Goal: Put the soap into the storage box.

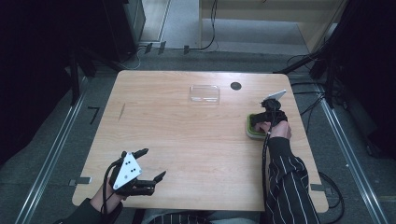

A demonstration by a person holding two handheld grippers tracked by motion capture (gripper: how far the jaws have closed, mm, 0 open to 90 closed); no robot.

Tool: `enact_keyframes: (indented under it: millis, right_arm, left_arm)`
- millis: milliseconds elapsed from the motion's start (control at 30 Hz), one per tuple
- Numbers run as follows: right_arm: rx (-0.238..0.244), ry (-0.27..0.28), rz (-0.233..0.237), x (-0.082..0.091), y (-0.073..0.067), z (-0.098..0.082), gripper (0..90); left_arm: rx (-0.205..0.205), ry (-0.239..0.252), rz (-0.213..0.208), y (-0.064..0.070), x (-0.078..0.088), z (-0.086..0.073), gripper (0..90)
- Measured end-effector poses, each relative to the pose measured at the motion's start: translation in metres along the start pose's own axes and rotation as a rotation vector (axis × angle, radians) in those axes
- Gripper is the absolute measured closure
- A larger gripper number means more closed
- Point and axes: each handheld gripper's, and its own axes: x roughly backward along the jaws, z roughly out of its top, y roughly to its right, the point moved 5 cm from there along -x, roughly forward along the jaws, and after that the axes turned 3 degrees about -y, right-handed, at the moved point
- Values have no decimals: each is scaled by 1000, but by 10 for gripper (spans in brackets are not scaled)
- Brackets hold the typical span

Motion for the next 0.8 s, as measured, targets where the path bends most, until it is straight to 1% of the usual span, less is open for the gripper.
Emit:
enact_keyframes:
  millis: [200, 300, 367, 400, 467, 500, 667, 800]
  right_arm:
    - [8, 7, 0, 2, 0, 0, 113]
    - [29, 36, -14, 11, -1, 2, 100]
    - [32, 34, -15, 13, -2, 2, 98]
    - [45, 33, -11, 14, -3, 1, 89]
    - [45, 29, -13, 15, -4, 1, 84]
    - [55, 28, -15, 16, -5, 0, 73]
    - [61, 24, -11, 19, -6, -2, 68]
    - [72, 21, -4, 24, -7, -6, 65]
  left_arm:
    - [-2, 0, 0, 0, 0, 0, 140]
    - [-2, 0, 1, 0, 0, 0, 140]
    - [-2, -1, 1, 0, 0, 0, 140]
    - [-3, -1, 0, 0, 0, 0, 140]
    - [-4, -1, 0, 0, 0, 0, 140]
    - [-4, -1, 2, 0, 0, 0, 140]
    - [-6, -1, -3, 1, 0, 1, 140]
    - [-3, 0, -1, 0, 0, 0, 140]
